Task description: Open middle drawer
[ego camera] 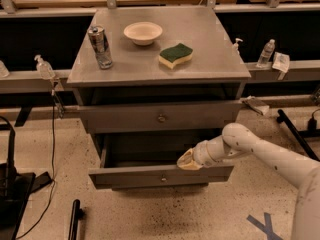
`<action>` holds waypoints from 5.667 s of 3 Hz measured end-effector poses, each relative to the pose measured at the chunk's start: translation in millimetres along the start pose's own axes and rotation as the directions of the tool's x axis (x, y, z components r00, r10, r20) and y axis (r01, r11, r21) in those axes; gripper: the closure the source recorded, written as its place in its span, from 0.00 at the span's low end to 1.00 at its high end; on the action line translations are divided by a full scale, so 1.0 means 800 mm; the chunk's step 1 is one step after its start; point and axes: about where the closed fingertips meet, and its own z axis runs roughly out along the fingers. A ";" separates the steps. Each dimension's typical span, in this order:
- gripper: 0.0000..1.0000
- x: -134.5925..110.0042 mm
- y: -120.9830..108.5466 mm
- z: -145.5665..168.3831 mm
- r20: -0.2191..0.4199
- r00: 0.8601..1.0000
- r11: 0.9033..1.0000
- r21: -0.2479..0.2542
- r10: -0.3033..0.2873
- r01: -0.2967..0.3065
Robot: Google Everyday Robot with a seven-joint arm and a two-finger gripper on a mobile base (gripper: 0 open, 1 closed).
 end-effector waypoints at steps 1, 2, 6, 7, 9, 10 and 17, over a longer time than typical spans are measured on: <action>1.00 -0.020 0.014 -0.011 0.004 0.999 0.999 0.013 -0.033 0.032; 1.00 -0.025 -0.005 -0.011 -0.015 0.998 0.998 0.008 -0.060 0.060; 1.00 0.003 -0.049 0.053 -0.100 0.995 0.997 -0.077 -0.005 -0.003; 1.00 0.006 -0.034 0.060 -0.099 0.995 0.996 -0.090 -0.007 -0.002; 1.00 -0.019 0.019 0.035 -0.039 0.999 0.988 -0.155 -0.034 0.028; 1.00 -0.019 0.019 0.035 -0.039 0.999 0.988 -0.155 -0.034 0.028; 1.00 0.026 -0.013 0.090 -0.091 0.996 0.985 -0.169 0.021 -0.036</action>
Offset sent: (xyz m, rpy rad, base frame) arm 0.0269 0.0019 0.0367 -0.0365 -0.0892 0.0411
